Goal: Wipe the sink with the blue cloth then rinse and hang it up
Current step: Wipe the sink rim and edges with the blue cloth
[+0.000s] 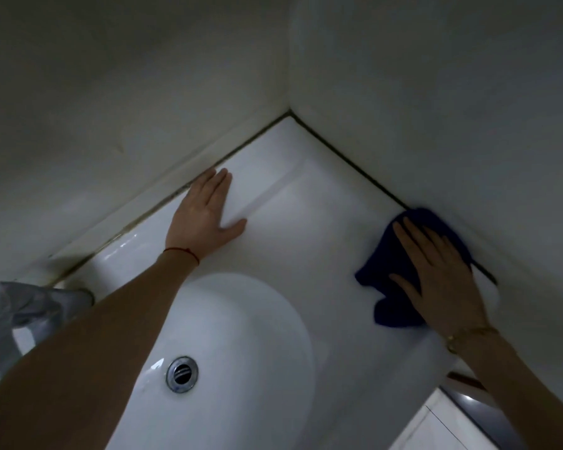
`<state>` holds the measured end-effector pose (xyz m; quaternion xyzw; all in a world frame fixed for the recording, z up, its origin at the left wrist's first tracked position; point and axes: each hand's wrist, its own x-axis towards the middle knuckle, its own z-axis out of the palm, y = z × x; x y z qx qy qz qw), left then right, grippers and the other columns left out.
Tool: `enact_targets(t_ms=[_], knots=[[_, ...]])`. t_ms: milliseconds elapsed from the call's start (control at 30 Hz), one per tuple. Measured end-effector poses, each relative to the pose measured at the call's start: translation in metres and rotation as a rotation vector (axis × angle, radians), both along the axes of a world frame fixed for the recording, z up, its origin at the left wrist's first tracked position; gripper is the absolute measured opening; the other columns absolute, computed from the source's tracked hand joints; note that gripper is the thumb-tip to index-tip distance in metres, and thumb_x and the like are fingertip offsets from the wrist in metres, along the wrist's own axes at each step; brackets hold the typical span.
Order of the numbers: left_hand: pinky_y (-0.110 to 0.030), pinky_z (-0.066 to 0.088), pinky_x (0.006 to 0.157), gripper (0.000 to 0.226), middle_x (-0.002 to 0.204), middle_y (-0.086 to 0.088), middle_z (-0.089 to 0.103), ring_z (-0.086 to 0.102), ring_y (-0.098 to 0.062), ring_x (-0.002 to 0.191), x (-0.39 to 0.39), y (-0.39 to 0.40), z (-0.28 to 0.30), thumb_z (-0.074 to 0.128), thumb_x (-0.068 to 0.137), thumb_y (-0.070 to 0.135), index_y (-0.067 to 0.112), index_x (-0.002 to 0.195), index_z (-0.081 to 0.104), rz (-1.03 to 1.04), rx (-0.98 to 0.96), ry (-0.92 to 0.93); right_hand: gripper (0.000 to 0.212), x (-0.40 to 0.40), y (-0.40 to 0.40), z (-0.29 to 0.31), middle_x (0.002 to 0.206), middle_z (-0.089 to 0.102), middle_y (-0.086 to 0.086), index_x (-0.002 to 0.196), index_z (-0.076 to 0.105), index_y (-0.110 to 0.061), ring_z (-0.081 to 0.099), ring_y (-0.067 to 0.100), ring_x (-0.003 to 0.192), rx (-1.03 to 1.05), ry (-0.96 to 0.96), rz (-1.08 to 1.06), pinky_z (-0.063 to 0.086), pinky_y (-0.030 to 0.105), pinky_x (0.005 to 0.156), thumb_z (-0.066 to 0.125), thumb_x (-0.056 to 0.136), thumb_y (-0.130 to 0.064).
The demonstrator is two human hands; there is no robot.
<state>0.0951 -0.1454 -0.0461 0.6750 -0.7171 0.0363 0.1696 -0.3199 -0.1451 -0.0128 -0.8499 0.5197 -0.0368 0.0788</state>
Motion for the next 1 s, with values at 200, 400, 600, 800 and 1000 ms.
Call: enact_targets(t_ms=[200, 400, 600, 800, 1000], knots=[[-0.042, 0.035, 0.114, 0.082, 0.147, -0.015, 0.047, 0.036, -0.03, 0.14, 0.0, 0.0, 0.001, 0.064, 0.082, 0.05, 0.002, 0.144, 0.042, 0.007, 0.024, 0.01, 0.074, 0.058, -0.042, -0.001, 0.154, 0.031, 0.011, 0.15, 0.024, -0.01, 0.038, 0.033, 0.135, 0.026, -0.031, 0.057, 0.025, 0.044, 0.116, 0.06, 0.09, -0.035], [-0.044, 0.037, 0.112, 0.081, 0.146, -0.016, 0.047, 0.038, -0.031, 0.14, -0.001, 0.0, 0.003, 0.067, 0.082, 0.049, 0.002, 0.144, 0.043, 0.014, 0.032, 0.015, 0.07, 0.013, -0.014, -0.002, 0.153, 0.034, 0.007, 0.15, 0.025, -0.012, 0.04, 0.028, 0.134, 0.014, 0.008, 0.055, 0.026, 0.042, 0.116, 0.042, 0.094, -0.051], [-0.043, 0.036, 0.113, 0.083, 0.148, -0.014, 0.045, 0.035, -0.03, 0.142, -0.002, 0.0, 0.003, 0.068, 0.082, 0.048, 0.002, 0.145, 0.041, 0.026, 0.051, 0.017, 0.069, 0.029, -0.025, -0.004, 0.149, 0.039, 0.012, 0.148, 0.031, -0.008, 0.045, 0.034, 0.13, -0.022, -0.054, 0.049, 0.031, 0.047, 0.113, 0.048, 0.092, -0.047], [-0.043, 0.034, 0.114, 0.083, 0.149, -0.015, 0.044, 0.034, -0.031, 0.142, -0.002, 0.0, 0.002, 0.071, 0.081, 0.044, 0.001, 0.145, 0.04, 0.027, 0.044, 0.016, 0.066, 0.111, -0.086, -0.005, 0.155, 0.029, 0.008, 0.15, 0.023, -0.012, 0.033, 0.029, 0.139, -0.015, -0.079, 0.12, 0.017, 0.038, 0.117, 0.053, 0.096, -0.034], [-0.041, 0.032, 0.116, 0.084, 0.15, -0.016, 0.042, 0.033, -0.031, 0.143, -0.003, -0.001, 0.004, 0.069, 0.083, 0.046, -0.001, 0.146, 0.038, 0.026, 0.065, -0.006, 0.059, 0.184, -0.143, -0.005, 0.158, 0.023, 0.006, 0.152, 0.02, -0.014, 0.022, 0.024, 0.144, 0.089, -0.209, 0.155, 0.011, 0.035, 0.12, 0.043, 0.1, -0.03]])
